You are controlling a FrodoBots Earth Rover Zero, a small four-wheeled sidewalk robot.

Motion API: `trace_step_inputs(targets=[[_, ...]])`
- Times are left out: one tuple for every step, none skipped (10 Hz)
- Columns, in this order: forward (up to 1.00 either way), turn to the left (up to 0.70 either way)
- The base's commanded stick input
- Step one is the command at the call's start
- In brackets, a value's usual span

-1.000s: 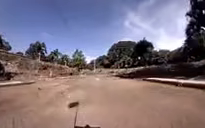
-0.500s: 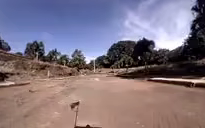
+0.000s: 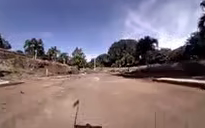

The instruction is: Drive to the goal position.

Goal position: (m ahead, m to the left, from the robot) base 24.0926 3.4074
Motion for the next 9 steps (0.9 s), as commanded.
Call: trace_step_inputs(targets=[[1.0,0.0],[1.0,0.0],[1.0,0.0],[1.0,0.0],[1.0,0.0],[1.0,0.0],[1.0,0.0],[1.0,0.0],[1.0,0.0]])
